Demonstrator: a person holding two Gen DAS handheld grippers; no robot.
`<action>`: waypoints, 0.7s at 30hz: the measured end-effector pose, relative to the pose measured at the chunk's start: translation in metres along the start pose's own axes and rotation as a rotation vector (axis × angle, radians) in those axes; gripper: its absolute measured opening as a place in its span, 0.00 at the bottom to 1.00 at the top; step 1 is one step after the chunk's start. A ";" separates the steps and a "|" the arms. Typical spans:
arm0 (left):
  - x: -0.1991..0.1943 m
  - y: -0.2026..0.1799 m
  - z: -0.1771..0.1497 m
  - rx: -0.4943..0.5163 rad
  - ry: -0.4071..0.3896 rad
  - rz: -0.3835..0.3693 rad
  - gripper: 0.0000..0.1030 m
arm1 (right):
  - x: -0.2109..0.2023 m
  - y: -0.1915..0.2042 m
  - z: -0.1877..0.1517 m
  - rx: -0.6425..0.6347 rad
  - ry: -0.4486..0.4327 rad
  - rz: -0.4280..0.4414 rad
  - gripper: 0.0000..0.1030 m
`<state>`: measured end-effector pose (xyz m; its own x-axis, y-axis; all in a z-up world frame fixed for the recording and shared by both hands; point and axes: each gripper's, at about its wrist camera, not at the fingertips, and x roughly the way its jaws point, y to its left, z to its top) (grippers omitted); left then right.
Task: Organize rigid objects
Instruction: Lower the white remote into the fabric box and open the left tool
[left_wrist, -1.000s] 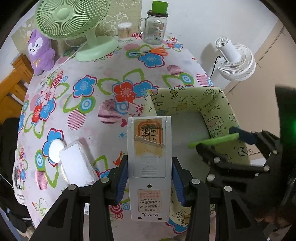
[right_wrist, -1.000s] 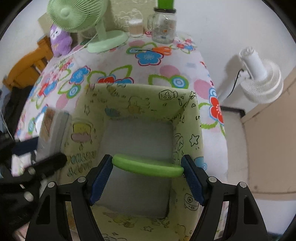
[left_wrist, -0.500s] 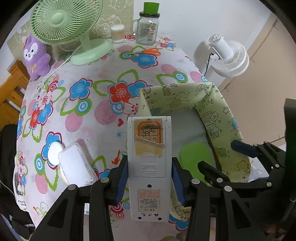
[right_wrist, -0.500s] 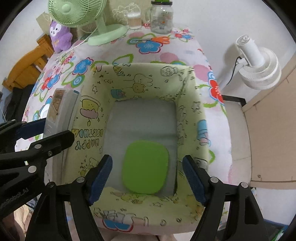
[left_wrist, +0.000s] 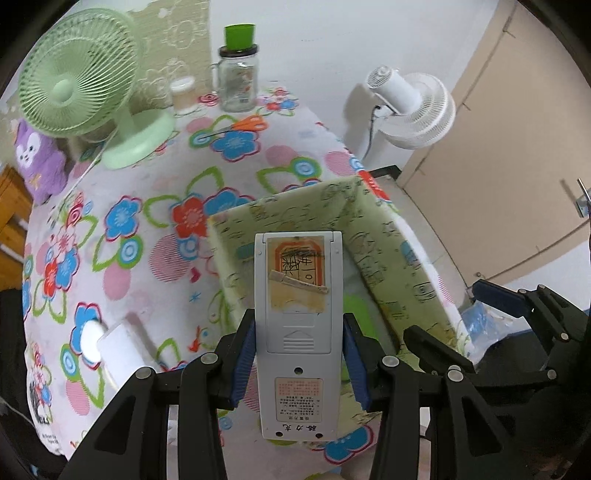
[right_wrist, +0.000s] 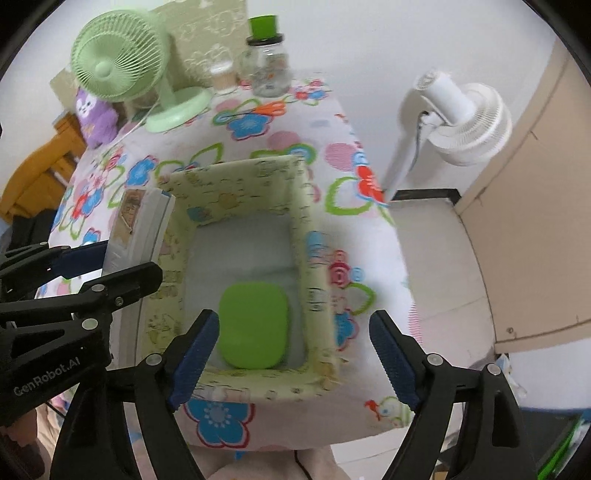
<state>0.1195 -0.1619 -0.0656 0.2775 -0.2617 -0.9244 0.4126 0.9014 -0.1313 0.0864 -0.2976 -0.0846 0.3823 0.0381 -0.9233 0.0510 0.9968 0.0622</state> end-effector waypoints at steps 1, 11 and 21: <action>0.003 -0.003 0.002 0.005 0.004 -0.005 0.44 | 0.000 -0.004 -0.001 0.008 -0.001 -0.007 0.85; 0.032 -0.022 0.007 0.038 0.061 0.016 0.44 | 0.008 -0.043 -0.004 0.104 0.015 -0.069 0.85; 0.068 -0.026 -0.003 0.039 0.126 0.052 0.44 | 0.025 -0.053 -0.001 0.118 0.060 -0.037 0.85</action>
<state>0.1255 -0.2023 -0.1262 0.1889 -0.1677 -0.9676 0.4351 0.8976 -0.0706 0.0925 -0.3491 -0.1112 0.3221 0.0093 -0.9467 0.1736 0.9824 0.0688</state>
